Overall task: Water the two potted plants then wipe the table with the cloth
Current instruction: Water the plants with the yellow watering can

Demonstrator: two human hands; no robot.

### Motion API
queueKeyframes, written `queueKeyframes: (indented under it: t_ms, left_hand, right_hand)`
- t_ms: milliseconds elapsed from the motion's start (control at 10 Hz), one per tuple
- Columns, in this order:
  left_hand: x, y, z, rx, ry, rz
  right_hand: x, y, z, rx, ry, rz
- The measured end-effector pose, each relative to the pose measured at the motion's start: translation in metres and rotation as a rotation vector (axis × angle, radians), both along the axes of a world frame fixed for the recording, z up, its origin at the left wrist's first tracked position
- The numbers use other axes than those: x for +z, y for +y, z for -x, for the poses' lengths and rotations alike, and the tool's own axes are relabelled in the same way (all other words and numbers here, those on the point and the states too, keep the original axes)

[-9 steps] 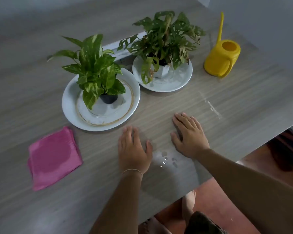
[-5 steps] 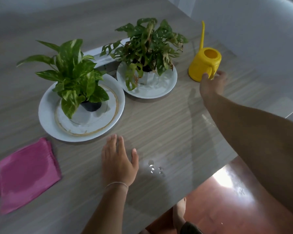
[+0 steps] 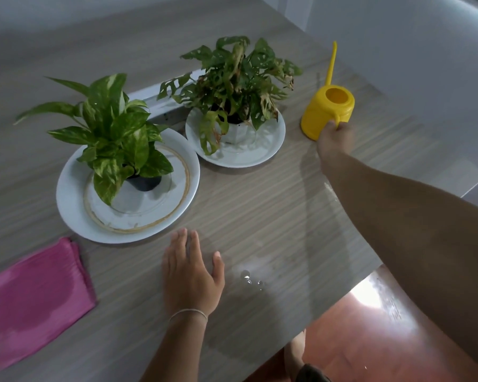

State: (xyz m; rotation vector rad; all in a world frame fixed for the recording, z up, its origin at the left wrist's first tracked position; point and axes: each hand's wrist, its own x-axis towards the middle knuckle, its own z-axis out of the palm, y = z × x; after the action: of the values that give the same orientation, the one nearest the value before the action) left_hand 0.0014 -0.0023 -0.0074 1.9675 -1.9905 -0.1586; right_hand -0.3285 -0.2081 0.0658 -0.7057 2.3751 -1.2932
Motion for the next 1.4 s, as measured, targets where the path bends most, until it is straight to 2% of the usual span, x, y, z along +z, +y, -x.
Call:
queueKeyframes:
  t_ms: [200,300,500,700,1000,1400]
  left_hand:
    - [-0.001,0.000,-0.001,-0.007,0.001,0.007]
    - [-0.001,0.000,0.000,-0.010,0.005,0.014]
    - [-0.002,0.000,-0.001,-0.010,0.003,0.023]
    - [-0.001,0.000,-0.001,-0.004,0.006,0.008]
    - [0.003,0.001,0.001,-0.005,-0.015,-0.013]
    - [0.004,0.003,0.002,-0.004,-0.013,-0.040]
  right_hand:
    - [-0.001,0.025,-0.019,-0.022,-0.071,0.089]
    - [0.000,0.034,-0.025,-0.012,-0.081,0.051]
    - [0.004,0.047,-0.023,-0.193,-0.182,0.165]
    - [0.008,0.072,-0.020,-0.271,-0.242,0.234]
    - [0.024,0.130,-0.030,-0.180,-0.172,0.278]
    - [0.096,0.214,-0.079,-0.072,-0.114,0.324]
